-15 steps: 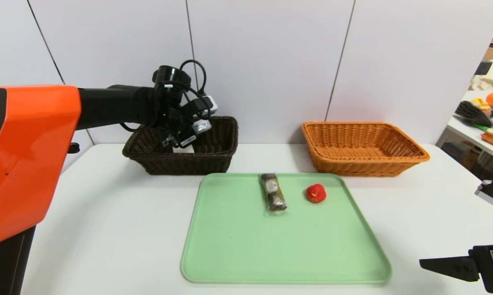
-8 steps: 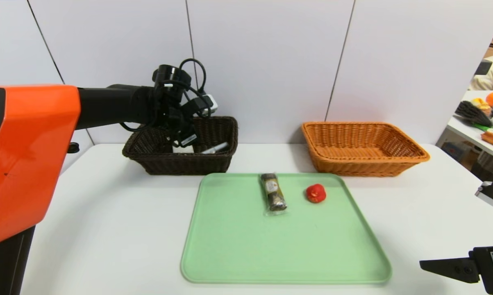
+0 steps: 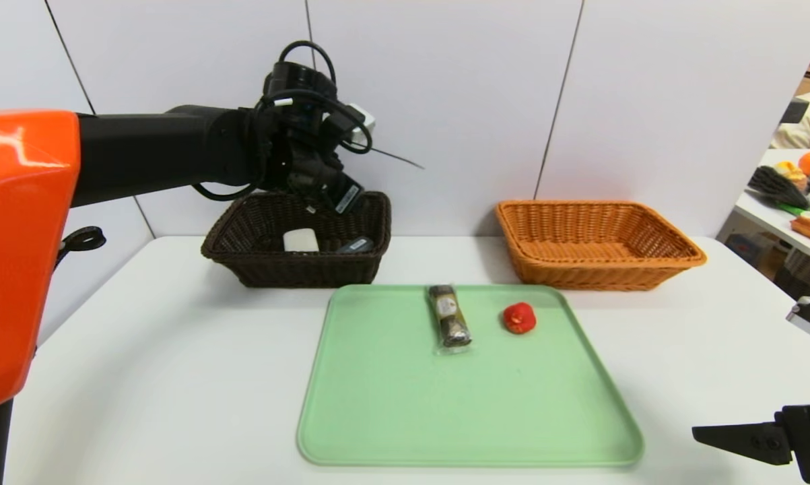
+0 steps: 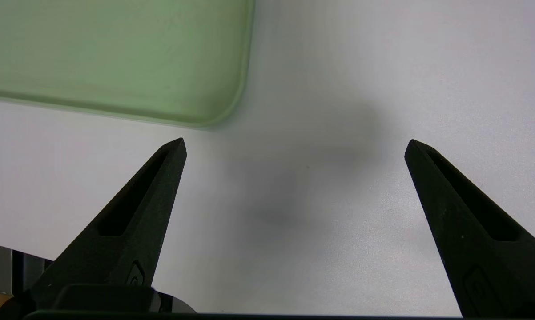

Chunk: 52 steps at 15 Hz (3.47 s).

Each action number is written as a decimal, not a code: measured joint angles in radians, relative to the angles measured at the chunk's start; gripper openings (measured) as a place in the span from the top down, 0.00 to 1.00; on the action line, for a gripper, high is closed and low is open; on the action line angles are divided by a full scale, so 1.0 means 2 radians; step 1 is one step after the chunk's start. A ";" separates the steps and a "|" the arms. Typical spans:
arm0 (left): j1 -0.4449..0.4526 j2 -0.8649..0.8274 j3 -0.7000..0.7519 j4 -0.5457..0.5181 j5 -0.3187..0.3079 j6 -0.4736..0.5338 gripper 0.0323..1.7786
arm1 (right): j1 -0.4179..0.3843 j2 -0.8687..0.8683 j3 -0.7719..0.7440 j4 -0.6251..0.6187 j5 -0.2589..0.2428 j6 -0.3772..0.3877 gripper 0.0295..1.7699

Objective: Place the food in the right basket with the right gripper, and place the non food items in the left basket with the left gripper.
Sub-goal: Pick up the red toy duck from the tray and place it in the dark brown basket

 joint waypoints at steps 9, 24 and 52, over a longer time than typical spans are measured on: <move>-0.141 0.003 0.002 0.034 -0.001 -0.198 0.07 | -0.003 -0.020 0.003 0.001 0.000 0.002 0.04; -0.218 0.097 -0.001 0.017 -0.004 -0.264 0.05 | -0.003 -0.022 0.012 0.000 0.001 0.001 0.04; -0.222 0.164 -0.001 -0.082 -0.003 -0.255 0.50 | -0.003 -0.021 0.026 0.000 0.002 0.000 0.04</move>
